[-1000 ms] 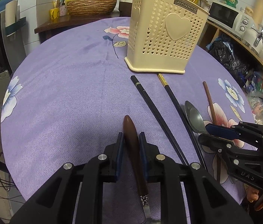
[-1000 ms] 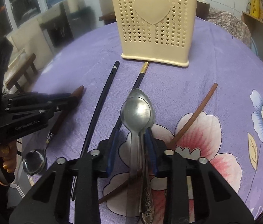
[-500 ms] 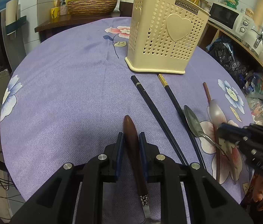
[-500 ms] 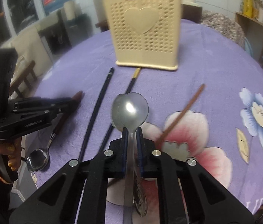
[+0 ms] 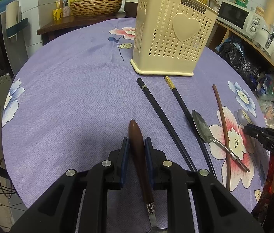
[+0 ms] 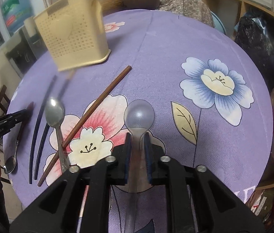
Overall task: Organize utensils
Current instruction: 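Lift the silver spoons with the right tool while the left holds the brown-handled spoon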
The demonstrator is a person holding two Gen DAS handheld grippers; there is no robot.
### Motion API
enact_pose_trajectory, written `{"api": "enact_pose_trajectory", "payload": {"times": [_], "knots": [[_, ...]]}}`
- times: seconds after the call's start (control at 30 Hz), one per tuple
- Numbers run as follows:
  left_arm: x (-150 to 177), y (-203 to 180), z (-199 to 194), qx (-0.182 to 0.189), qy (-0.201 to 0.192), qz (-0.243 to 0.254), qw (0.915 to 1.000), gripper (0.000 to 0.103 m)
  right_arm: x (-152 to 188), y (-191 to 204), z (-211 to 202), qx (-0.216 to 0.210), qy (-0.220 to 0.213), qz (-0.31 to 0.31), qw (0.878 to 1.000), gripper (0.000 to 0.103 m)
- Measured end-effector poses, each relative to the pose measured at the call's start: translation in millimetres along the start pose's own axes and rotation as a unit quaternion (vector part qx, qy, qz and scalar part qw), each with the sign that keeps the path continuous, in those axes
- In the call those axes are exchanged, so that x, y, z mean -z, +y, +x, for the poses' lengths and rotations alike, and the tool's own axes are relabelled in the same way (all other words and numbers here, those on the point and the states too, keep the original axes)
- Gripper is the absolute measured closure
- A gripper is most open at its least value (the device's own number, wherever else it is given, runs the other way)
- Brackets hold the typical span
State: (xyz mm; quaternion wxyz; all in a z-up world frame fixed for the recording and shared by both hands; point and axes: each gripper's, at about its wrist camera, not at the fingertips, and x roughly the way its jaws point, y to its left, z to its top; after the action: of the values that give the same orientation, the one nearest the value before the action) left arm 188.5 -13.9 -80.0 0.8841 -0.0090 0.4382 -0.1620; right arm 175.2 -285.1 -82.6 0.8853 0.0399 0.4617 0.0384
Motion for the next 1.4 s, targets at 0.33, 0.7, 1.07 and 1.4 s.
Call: {"api": "enact_pose_trajectory", "payload": {"times": [0.33,0.7,1.07,1.4], "knots": [[-1.1,-9.8,1.9,-0.013,0.006,0.01,0.9998,0.077,-4.2,10.8,11.0,0.042,0.0,-0.032,0.999,0.045],[-9.1,-17.7,9.4,-0.04,0.013,0.03,0.9987,0.077,-15.2,11.9,19.4,0.045,0.006,-0.037,0.998,0.048],[-13.2,-12.5,10.1,-0.034,0.012,0.022,0.9991,0.086,-19.0,15.3,20.3,0.04,0.004,-0.039,0.998,0.066],[-22.4,-7.0,-7.8,-0.021,-0.018,0.009,0.9996,0.087,-18.7,6.9,4.7,0.001,-0.015,-0.019,1.0,0.066]]}}
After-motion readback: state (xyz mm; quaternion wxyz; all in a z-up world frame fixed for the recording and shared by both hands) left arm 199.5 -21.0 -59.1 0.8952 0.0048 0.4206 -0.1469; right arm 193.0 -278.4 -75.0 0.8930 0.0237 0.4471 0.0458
